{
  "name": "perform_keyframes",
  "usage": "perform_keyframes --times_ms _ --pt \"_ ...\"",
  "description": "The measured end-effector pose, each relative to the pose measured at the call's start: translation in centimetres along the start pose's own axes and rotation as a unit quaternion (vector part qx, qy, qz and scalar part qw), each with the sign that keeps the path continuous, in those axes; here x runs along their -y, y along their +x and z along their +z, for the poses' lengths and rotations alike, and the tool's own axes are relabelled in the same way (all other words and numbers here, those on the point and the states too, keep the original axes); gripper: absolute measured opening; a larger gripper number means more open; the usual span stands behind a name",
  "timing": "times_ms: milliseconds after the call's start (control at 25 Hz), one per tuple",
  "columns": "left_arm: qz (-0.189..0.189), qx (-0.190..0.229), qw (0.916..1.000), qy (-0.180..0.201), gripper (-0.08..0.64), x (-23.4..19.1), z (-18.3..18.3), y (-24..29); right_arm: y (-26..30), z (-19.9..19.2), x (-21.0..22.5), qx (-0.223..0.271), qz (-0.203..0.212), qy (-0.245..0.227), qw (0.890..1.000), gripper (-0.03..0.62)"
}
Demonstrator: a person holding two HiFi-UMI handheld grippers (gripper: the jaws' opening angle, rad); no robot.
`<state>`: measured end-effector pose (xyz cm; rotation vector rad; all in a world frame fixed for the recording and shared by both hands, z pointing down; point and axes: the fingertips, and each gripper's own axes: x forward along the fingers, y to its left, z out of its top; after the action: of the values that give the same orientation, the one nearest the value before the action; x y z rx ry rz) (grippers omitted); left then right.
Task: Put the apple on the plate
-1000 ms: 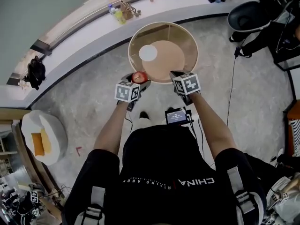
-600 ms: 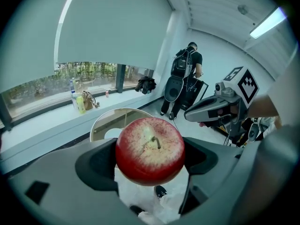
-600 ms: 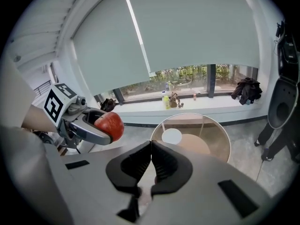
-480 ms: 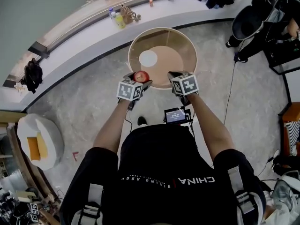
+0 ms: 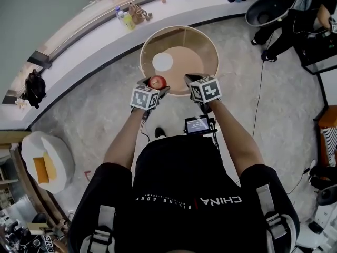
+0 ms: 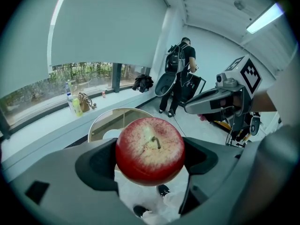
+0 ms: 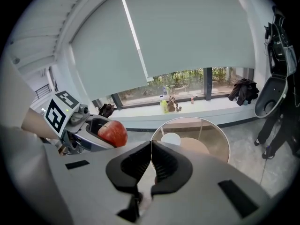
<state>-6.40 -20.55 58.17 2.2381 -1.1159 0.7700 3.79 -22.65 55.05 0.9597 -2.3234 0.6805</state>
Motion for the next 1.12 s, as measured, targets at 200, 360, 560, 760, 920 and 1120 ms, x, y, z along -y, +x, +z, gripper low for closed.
perform_keyframes --times_ms 200,360,560,760,920,1120 --pt "-0.002 -0.008 1.0 0.005 0.423 0.4 -0.3 -0.7 -0.4 -0.4 -0.6 -0.002 -0.001 0.005 1.0 0.029" --pt "-0.003 -0.016 0.9999 0.005 0.423 0.5 -0.9 -1.3 -0.8 -0.9 -1.2 -0.008 -0.001 0.006 1.0 0.029" --pt "0.005 -0.031 0.9995 0.01 0.423 1.4 -1.8 -2.4 -2.0 -2.4 -2.1 -0.016 0.0 0.003 1.0 0.029" --pt "0.001 -0.05 0.9987 0.012 0.423 3.1 -3.7 -2.2 -2.6 -5.4 -3.3 -0.034 0.004 0.023 0.999 0.029" --pt "0.001 -0.086 0.9962 0.013 0.423 -5.9 -3.3 7.6 7.6 -1.8 2.2 -0.019 0.025 0.062 0.998 0.029" --pt "0.0 -0.096 0.9952 0.02 0.423 -15.5 -4.2 19.4 19.8 -1.1 8.3 -0.023 0.022 0.069 0.997 0.029"
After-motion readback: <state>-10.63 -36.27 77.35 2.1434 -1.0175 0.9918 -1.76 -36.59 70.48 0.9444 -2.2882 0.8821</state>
